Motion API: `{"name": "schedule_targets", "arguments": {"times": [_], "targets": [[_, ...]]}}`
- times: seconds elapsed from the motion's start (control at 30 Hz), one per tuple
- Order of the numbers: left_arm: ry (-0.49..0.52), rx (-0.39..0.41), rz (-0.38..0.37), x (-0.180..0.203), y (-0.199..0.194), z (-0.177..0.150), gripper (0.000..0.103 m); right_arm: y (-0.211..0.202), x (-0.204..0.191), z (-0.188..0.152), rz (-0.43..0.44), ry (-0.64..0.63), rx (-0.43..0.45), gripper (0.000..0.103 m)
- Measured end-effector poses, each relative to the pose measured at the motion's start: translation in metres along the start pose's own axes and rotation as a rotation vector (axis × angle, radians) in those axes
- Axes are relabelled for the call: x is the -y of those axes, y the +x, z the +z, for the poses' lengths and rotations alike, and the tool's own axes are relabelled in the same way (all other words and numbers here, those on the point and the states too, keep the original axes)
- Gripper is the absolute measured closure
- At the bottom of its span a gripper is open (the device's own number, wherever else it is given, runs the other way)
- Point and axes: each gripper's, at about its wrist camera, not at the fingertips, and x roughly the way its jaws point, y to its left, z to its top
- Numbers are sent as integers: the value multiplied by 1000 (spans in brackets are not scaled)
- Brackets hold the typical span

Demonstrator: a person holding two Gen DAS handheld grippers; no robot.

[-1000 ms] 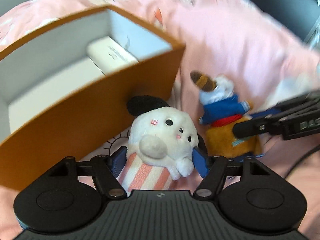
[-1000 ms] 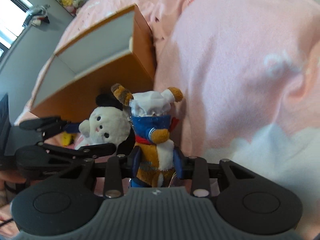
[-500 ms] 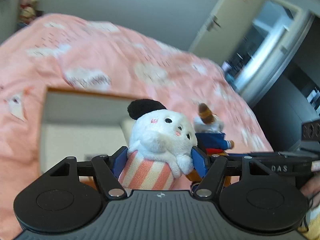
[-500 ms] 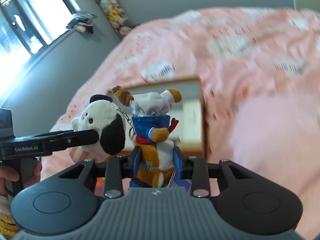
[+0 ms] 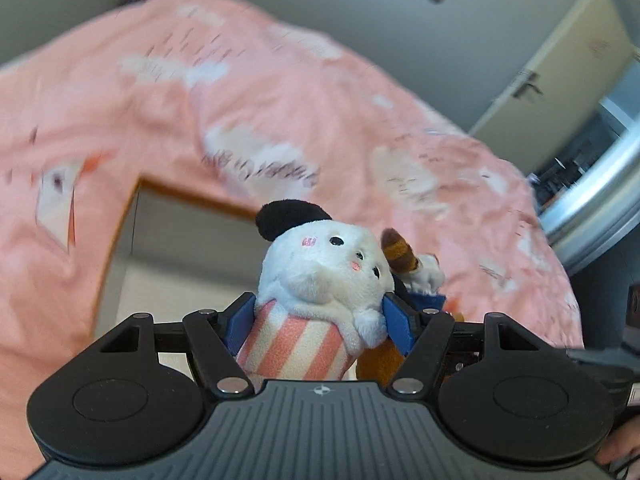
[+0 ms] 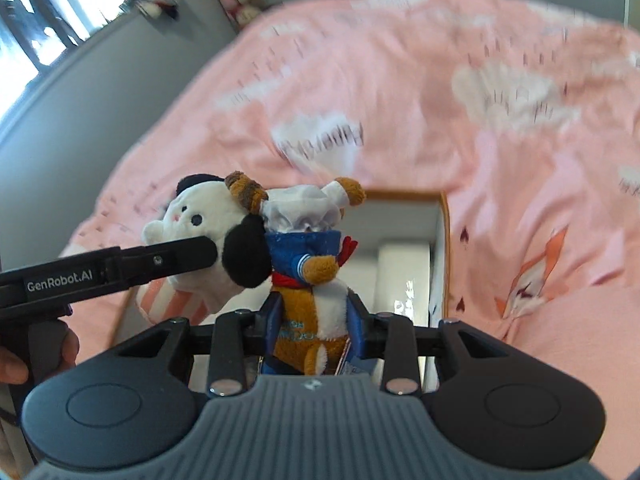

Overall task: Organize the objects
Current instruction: 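Lower both plushes into the box and open both tools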

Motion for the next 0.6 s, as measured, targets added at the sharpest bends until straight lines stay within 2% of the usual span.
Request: {"name": "schedule_targets", "arguments": {"times": [0.13,0.3,0.47,0.6], "targets": [[-90,-19,52,-18,26,-4,28,35,18,5,15,52,-82,67],[-128,-31,103,-26,41,-7,28,65,20,12,9,51,-153,67],[-189,-72,118,-37,57,-9,26,86,20,15,-23,40,-165,66],[-213,-144,104,-45,66,-8,24,97,22,16,-47,33,-168,64]]}}
